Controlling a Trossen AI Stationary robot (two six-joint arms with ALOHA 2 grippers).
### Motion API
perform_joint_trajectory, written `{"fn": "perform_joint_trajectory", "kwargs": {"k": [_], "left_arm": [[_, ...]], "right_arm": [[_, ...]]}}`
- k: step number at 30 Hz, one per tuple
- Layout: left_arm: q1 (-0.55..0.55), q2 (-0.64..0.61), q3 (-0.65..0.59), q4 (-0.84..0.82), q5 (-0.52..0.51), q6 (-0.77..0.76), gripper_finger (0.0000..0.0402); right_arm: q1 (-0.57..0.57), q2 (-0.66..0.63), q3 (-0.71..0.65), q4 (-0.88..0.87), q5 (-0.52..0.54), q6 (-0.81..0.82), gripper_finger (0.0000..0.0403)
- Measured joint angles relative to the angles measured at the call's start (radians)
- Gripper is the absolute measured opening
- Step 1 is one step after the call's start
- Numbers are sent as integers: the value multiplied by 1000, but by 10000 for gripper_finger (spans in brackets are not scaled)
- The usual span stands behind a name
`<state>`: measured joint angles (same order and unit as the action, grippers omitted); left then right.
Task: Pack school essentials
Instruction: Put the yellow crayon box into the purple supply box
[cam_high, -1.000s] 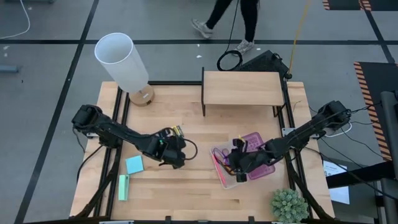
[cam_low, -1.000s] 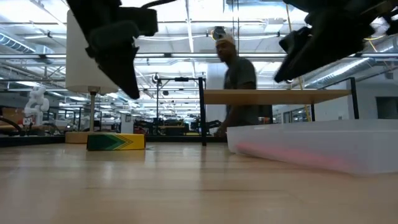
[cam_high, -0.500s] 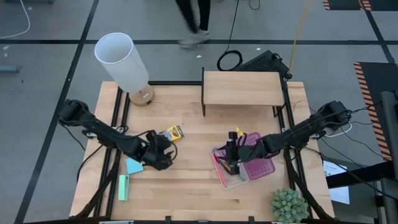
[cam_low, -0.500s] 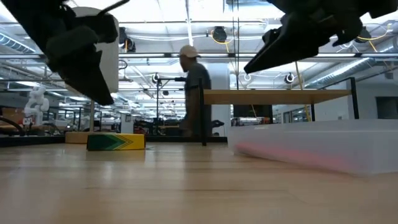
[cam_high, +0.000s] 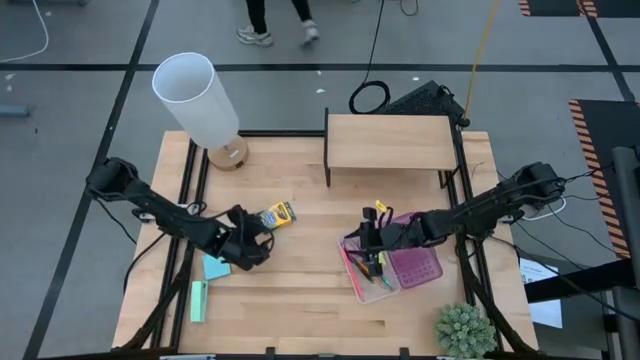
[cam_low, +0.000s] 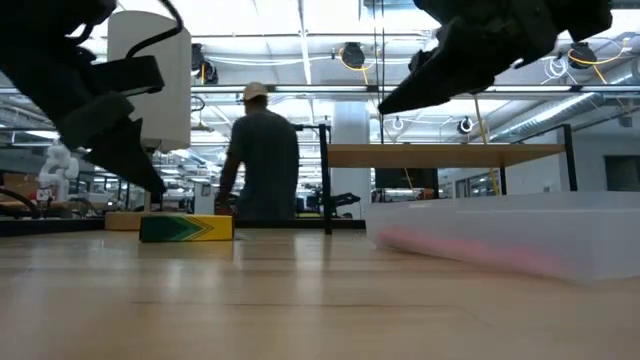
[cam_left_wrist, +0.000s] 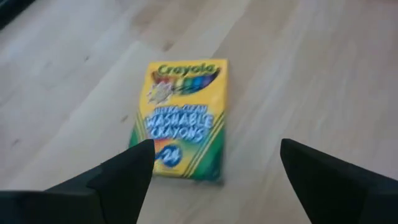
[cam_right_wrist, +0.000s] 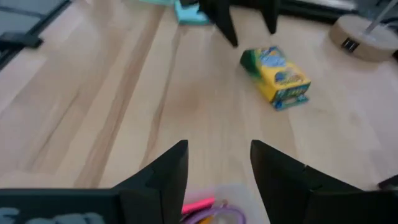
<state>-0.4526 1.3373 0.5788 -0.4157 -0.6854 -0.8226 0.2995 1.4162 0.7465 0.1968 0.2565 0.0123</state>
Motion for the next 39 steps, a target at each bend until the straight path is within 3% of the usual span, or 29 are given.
{"fn": "perform_joint_trajectory", "kwargs": {"k": [10,16,23,29,39], "left_arm": [[-21,1,-59,70,-72,-21,359],[5,1,-86,58,-37,-74,396],[17,1,-83,25,-18,7,386],[20,1,-84,-23,-27,-91,386],[21,1,-86,-14,-38,-54,386]], "right_arm": [[-98,0,0,40,-124,-99,197],[-162,0,0,79,-228,-157,211],[-217,0,0,75,-254,-195,223],[-247,0,1,74,-289,-208,224],[-249,0,-22,82,-313,-206,224]]}}
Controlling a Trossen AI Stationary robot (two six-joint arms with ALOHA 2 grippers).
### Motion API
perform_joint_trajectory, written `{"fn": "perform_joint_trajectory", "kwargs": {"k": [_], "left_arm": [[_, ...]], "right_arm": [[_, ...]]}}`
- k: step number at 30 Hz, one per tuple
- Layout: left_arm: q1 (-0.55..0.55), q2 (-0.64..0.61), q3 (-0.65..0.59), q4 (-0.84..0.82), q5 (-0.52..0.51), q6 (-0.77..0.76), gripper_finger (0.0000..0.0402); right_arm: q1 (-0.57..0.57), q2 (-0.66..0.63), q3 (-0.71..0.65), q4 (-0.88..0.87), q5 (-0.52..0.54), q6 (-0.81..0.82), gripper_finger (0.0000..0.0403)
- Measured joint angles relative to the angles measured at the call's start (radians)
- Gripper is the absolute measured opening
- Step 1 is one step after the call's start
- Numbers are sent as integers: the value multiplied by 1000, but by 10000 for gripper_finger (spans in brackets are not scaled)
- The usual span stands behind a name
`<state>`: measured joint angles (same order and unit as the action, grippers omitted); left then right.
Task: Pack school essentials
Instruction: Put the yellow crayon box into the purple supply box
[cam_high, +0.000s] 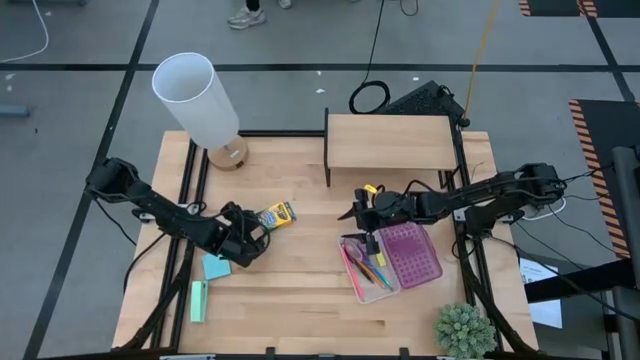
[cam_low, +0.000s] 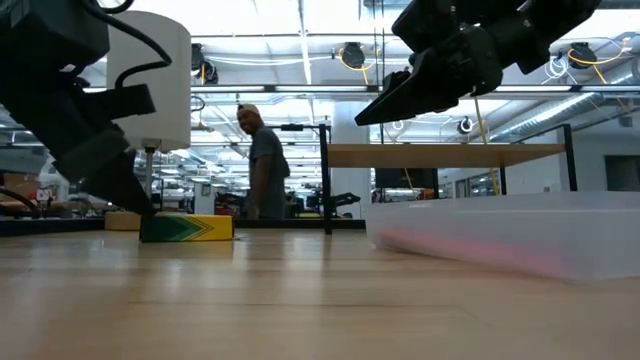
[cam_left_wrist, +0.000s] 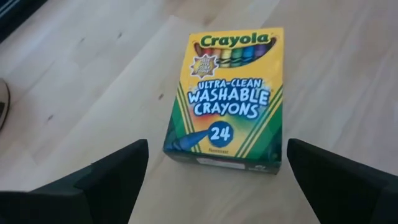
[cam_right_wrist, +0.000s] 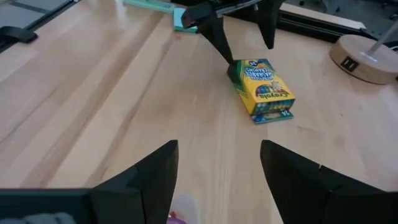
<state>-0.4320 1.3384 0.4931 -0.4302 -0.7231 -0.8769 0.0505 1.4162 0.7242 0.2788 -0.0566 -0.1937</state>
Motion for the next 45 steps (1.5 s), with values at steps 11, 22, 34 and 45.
{"fn": "perform_joint_trajectory", "kwargs": {"k": [11,22,34,45], "left_arm": [[-5,0,-98,183,-3,-8,386],[-20,0,-323,644,-53,103,385],[41,0,-455,920,-11,303,385],[125,0,-455,1005,165,412,385]], "right_arm": [[1,0,0,0,-27,23,224],[5,0,0,-1,-50,24,224],[5,0,0,1,-50,22,224],[5,0,0,1,-50,22,224]]}}
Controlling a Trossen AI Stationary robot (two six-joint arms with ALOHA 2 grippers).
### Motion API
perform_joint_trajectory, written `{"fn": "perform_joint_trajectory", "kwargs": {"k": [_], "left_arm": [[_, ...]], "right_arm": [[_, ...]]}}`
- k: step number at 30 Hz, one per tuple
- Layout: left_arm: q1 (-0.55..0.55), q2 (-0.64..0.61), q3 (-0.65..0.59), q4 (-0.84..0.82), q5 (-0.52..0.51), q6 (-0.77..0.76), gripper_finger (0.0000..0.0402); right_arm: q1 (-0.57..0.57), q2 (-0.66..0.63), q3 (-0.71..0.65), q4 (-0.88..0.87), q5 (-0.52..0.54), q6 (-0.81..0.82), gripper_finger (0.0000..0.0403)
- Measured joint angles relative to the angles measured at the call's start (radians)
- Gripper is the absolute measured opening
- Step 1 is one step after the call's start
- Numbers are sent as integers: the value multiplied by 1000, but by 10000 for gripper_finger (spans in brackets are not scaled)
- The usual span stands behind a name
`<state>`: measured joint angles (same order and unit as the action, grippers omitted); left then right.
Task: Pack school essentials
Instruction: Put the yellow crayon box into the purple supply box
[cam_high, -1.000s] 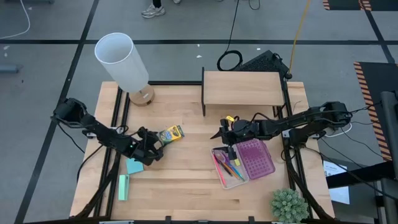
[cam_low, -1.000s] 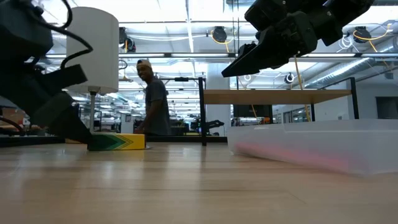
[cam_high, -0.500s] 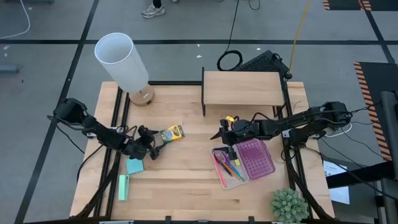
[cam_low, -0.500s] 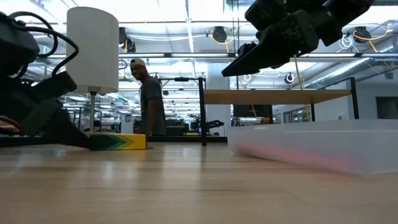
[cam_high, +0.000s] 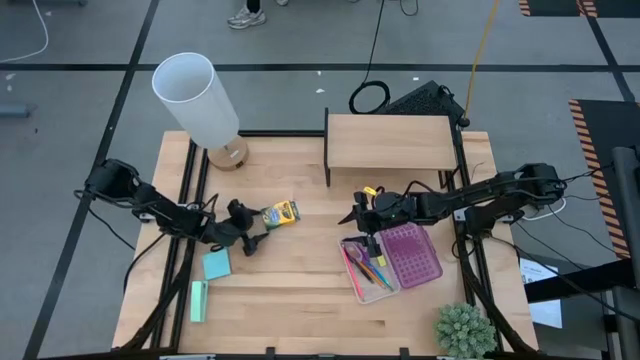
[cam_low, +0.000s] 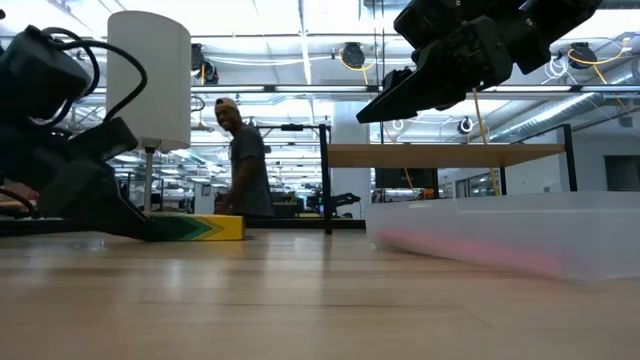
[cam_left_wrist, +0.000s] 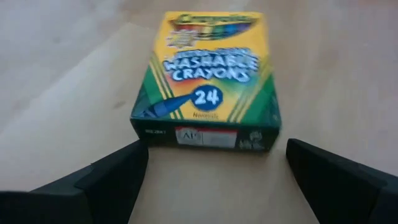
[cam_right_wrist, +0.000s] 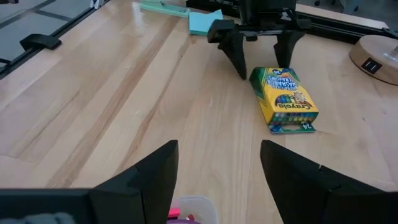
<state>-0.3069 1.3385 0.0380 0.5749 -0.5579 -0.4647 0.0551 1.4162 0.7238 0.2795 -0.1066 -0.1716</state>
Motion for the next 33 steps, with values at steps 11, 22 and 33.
{"fn": "perform_joint_trajectory", "kwargs": {"k": [11,22,33], "left_arm": [[-70,0,21,63,27,-15,385],[-70,4,24,-26,-95,-124,385],[-84,4,24,-31,-19,-155,385]], "right_arm": [[0,0,0,0,0,0,224],[-1,0,0,-1,-3,-9,224],[-1,0,0,-1,-3,-8,224]]}}
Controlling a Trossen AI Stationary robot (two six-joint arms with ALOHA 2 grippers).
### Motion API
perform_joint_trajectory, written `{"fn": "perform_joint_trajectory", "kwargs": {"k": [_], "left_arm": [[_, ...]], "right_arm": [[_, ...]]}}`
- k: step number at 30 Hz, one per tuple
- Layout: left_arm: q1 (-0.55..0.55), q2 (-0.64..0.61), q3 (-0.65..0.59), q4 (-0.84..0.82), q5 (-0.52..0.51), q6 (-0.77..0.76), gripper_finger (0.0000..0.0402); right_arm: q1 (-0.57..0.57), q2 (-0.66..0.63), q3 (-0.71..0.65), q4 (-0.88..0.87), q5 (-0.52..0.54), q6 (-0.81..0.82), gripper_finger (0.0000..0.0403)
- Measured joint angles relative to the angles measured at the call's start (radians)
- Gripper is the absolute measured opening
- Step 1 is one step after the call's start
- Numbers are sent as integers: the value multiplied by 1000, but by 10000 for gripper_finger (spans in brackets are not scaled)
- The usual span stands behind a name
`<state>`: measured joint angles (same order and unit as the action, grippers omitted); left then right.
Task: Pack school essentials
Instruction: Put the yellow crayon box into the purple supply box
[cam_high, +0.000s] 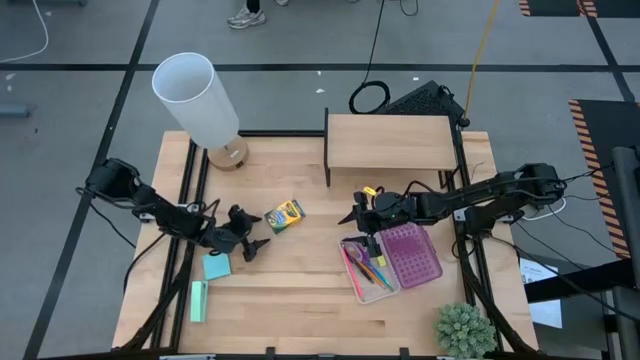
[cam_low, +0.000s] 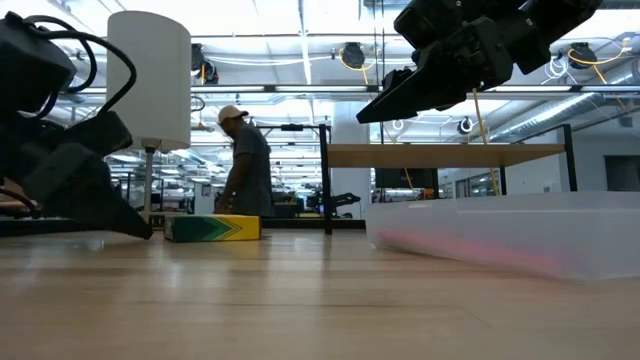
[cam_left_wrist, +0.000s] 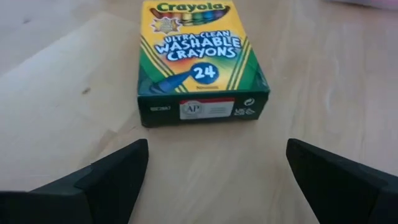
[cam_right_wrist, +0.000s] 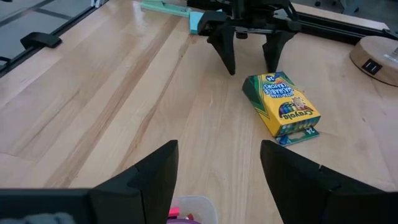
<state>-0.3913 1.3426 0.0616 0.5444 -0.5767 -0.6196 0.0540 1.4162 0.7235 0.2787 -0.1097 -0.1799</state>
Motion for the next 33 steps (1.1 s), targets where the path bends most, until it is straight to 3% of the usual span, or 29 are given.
{"fn": "perform_joint_trajectory", "kwargs": {"k": [7,19,33], "left_arm": [[4,-2,2,-44,9,-88,397],[-30,1,14,-54,-17,-79,400],[-67,188,87,-65,-120,-121,400]], "right_arm": [[0,0,0,0,-25,-7,224],[0,0,0,-4,-26,-16,224],[0,0,0,-17,-24,-16,224]]}}
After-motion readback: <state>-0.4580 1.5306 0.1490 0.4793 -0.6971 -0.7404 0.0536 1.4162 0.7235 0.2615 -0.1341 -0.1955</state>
